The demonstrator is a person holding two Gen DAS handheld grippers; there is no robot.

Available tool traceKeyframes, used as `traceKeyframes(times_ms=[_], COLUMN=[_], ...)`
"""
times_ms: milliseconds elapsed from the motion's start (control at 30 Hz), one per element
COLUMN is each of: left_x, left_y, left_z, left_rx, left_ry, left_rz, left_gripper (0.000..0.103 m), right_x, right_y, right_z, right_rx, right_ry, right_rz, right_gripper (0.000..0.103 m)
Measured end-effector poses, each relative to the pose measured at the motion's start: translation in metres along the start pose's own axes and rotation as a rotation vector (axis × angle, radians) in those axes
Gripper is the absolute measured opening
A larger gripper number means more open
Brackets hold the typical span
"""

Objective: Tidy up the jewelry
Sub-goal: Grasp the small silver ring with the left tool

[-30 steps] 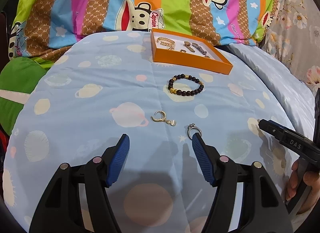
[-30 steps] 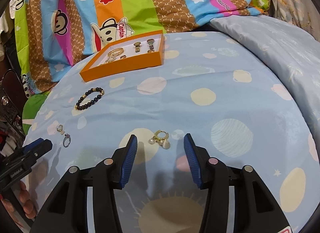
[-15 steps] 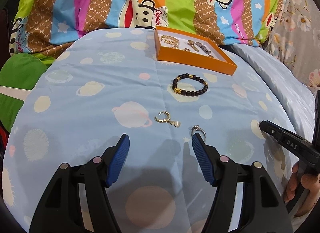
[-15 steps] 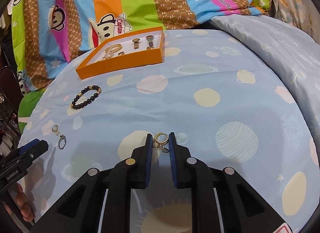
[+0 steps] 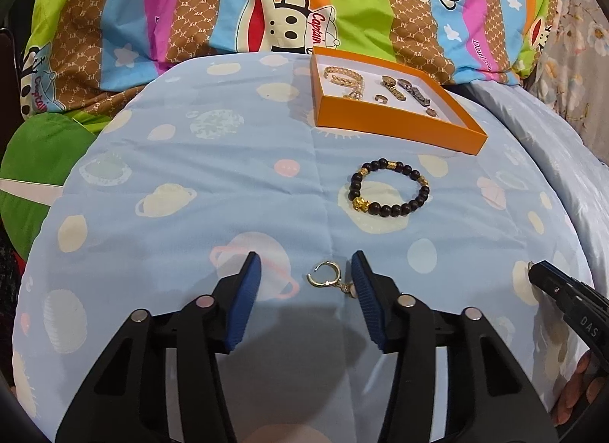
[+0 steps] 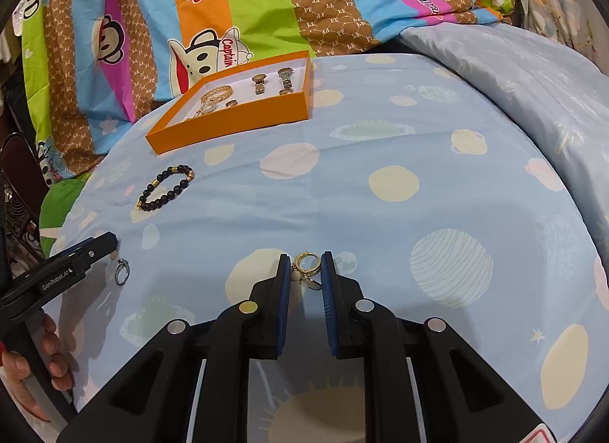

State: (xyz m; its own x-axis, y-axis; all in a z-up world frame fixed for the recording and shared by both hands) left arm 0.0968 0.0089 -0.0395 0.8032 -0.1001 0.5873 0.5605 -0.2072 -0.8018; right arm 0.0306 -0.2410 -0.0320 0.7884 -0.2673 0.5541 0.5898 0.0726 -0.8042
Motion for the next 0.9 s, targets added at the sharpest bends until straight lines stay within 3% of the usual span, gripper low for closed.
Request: traceKeyframes(times_ms=[333,667,733,900], left_x=[-0.001,-0.003,-0.005,-0.010], left_y=[0.000,-0.003,-0.005,-0.012], left_z=[-0.001,-0.003,-0.003,-0.003], left_rx=[-0.006,-0.017,-0.021,-0.033], left_ry=[0.006,0.012,0.009,0.018], left_rz=[0.000,-0.003,-0.003,-0.006], left_gripper=[0.015,0.015,0.015,0.015], right_x=[-0.001,-0.001,-0.001,-0.002], right_y=[0.000,-0.002,-0.003,-0.005], right_z=[0.000,0.000,0.001,0.004], right_rx=[-0.001,0.005,0.013,0.027], right_ry=[-0.001,0.001,0.002,-0.007], right_rz=[0.000,-0.008,-0.014,-0.018], right_gripper=[0.015,0.015,0.008,0.008])
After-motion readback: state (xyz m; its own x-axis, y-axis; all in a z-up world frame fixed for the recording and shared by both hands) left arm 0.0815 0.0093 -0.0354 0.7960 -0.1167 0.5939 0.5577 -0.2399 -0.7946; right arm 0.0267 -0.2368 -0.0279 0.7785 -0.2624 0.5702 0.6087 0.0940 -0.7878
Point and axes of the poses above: each gripper's, at about its wrist camera, not at the fingertips, and y roughly the way its jaws point, z to its left, x to its top, the point moved 1 cm from there along y, roughly the way its jaws point, and after that the axes turned 2 degrees about z, right-handed, at the moved point
